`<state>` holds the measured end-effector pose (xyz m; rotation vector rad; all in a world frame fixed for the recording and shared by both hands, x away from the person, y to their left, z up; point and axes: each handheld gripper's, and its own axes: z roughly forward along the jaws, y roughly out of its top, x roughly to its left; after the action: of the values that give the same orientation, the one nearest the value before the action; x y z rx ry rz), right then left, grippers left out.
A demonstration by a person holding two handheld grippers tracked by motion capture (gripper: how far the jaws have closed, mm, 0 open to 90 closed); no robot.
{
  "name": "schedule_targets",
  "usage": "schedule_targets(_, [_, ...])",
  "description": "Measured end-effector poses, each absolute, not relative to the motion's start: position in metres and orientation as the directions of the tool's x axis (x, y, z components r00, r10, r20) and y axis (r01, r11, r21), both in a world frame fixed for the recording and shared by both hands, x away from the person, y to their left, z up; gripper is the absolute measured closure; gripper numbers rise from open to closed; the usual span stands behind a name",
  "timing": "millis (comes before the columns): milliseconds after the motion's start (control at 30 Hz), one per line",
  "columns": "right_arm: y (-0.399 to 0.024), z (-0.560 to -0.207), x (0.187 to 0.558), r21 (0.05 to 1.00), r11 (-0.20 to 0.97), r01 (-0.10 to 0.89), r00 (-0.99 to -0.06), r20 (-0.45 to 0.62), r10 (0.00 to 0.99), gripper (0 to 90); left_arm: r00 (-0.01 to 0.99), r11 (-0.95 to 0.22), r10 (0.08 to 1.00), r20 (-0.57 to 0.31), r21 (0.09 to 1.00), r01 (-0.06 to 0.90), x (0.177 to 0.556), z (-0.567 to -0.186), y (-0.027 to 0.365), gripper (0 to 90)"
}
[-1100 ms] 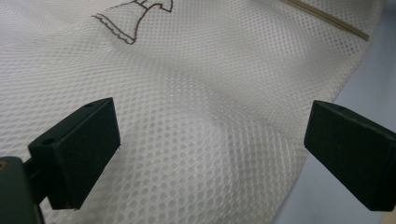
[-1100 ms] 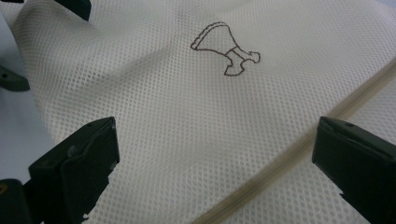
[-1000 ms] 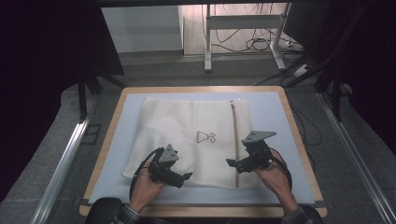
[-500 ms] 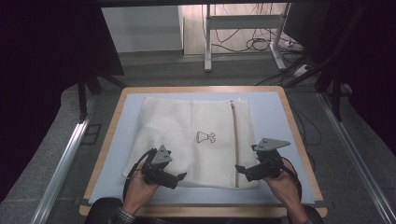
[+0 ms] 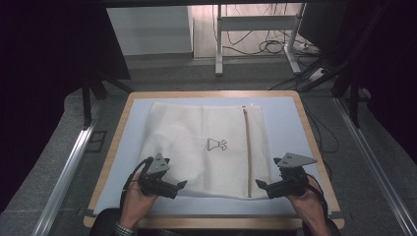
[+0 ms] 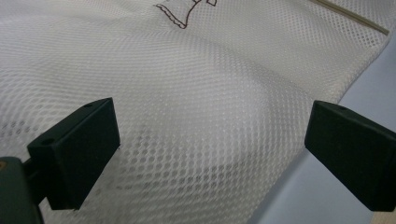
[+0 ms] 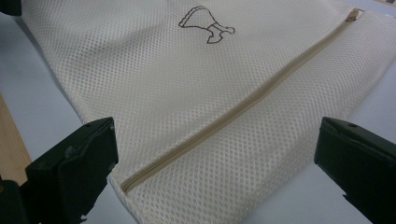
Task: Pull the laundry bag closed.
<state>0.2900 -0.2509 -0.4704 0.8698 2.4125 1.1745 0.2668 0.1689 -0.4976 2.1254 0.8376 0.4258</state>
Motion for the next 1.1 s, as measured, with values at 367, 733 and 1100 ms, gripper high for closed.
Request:
schedule_targets(367, [-0.268, -0.472, 0.278, 0.790, 0.462, 0.402, -0.740, -0.017, 0.673, 0.0, 0.708, -0.471, 0.705, 0.046, 0.777, 0.419, 0.254, -0.497, 0.178, 1.9])
schedule_targets(733, [-0.288, -0.477, 0.266, 0.788, 0.433, 0.438, -0.707, 0.005, 0.707, 0.0, 0.693, -0.472, 0.719, 0.051, 0.768, 0.433, 0.246, -0.500, 0.188, 1.8])
schedule_targets(1100, [-0.294, -0.485, 0.259, 0.762, 0.438, 0.476, -0.695, 0.021, 0.719, 0.0, 0.668, -0.460, 0.742, 0.052, 0.764, 0.452, 0.236, -0.504, 0.202, 1.2])
